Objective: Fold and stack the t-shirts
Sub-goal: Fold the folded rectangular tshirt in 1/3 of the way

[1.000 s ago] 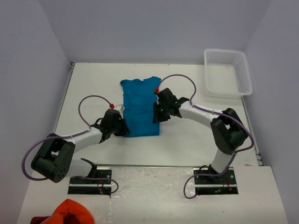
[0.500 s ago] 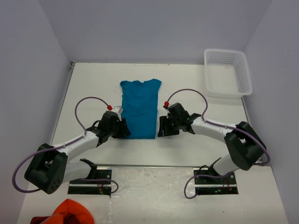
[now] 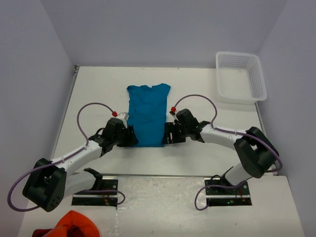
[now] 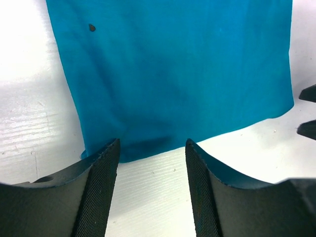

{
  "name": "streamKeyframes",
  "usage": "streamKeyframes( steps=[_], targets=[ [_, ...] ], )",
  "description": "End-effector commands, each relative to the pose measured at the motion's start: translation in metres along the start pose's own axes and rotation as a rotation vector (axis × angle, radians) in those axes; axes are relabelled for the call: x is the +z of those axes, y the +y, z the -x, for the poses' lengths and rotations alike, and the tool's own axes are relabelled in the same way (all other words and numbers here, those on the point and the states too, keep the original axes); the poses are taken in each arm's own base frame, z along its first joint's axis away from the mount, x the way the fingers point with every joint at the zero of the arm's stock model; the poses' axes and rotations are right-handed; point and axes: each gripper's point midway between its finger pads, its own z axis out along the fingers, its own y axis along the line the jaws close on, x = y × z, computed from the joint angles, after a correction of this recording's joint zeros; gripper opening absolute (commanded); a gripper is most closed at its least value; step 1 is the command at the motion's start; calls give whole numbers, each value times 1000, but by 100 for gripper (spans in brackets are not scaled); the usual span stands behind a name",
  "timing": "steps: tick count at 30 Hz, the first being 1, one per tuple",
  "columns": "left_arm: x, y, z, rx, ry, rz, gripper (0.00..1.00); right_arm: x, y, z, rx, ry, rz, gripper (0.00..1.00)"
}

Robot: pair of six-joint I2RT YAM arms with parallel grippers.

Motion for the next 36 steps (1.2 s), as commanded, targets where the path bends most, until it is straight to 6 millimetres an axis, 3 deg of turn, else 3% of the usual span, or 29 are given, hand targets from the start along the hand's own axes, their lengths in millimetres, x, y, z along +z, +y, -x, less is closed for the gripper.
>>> streamKeyframes(
  steps=[1,14,23,29,36],
  targets=[
    [-9,-9,17,25,-42,-6,57,6,16,14,2,-26,53,65],
    [-28,-15,36,32,-95,-3,62,31,3,2,41,18,28,63],
    [-21,4,30,-52,-72,114,61,36,1,-6,72,18,23,60],
    [-24,-1,34,-59,-87,96,61,46,-4,-15,91,31,19,52],
    [-25,4,36,-53,-90,129,61,44,-3,-24,104,31,21,44]
  ],
)
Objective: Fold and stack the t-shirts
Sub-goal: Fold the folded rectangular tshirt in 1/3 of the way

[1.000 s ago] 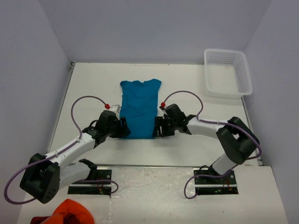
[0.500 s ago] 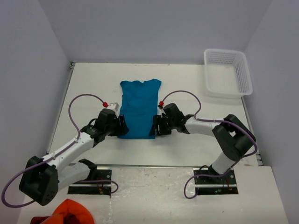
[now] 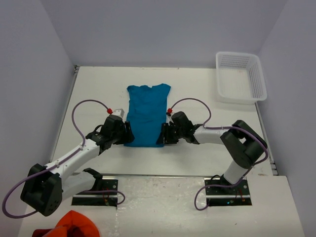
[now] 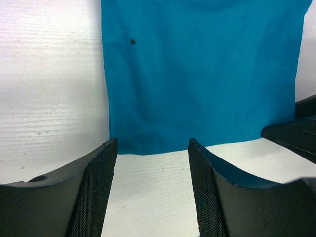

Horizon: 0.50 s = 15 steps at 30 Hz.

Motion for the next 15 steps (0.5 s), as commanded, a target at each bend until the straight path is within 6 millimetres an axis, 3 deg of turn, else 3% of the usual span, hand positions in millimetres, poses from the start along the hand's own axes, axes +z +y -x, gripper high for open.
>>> streamKeyframes(
  steps=[1,11,15],
  targets=[
    [-4,-4,14,-11,-38,15,61,1,-18,-25,27,46,-70,44],
    [15,12,-3,-28,21,91,61,-10,-23,-36,28,35,-92,48],
    [22,15,-11,-28,48,99,61,-9,-28,-40,34,41,-103,45]
  ],
)
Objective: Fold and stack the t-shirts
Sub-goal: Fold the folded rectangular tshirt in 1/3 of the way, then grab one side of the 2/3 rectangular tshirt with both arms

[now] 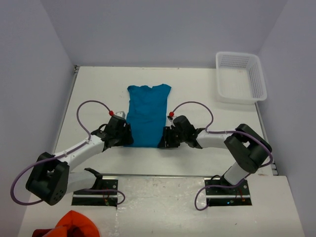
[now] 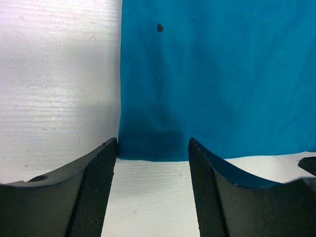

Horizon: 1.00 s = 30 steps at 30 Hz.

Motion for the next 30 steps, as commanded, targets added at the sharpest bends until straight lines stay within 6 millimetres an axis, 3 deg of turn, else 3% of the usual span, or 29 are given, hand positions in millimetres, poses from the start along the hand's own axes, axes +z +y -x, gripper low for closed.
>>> streamKeyframes(
  steps=[1,5,15,18,21,30],
  targets=[
    [6,-2,2,-21,-15,1,61,-1,-31,-21,26,42,-119,42],
    [7,0,-5,-27,1,0,61,4,-34,-22,35,48,-125,25],
    [7,3,-15,-38,12,-13,61,14,-37,-21,36,64,-137,23],
    [8,7,-18,-39,17,-2,61,11,-38,-23,41,62,-143,15],
    [6,8,-18,-45,13,7,61,5,-40,-25,47,58,-158,0],
    [-4,9,-10,-60,-23,16,70,5,-46,-26,33,66,-187,0]
  ],
)
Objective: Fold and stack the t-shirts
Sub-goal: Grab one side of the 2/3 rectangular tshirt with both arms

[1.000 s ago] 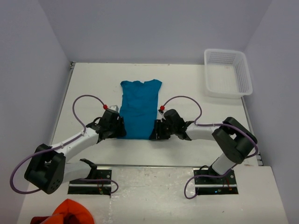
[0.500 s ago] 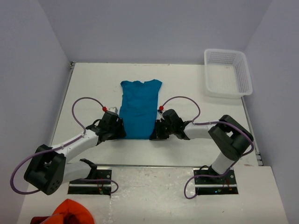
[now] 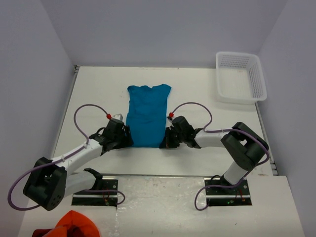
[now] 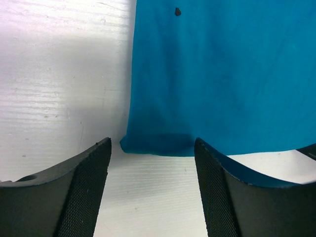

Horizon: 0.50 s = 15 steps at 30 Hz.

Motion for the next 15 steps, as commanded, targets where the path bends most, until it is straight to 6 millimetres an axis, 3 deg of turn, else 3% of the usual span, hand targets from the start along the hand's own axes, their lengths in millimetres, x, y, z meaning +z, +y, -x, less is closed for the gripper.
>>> streamKeyframes(
  steps=[1,3,10,15],
  targets=[
    [-6,2,4,-19,-29,14,70,-1,-38,-23,5,61,-156,0],
    [-7,5,2,-22,-30,20,68,-1,-37,-22,3,62,-153,0],
    [-4,12,-9,-33,-11,33,49,-2,-36,-21,0,58,-150,0],
    [-1,18,-16,-49,8,57,47,-3,-37,-23,0,57,-150,0]
  ],
)
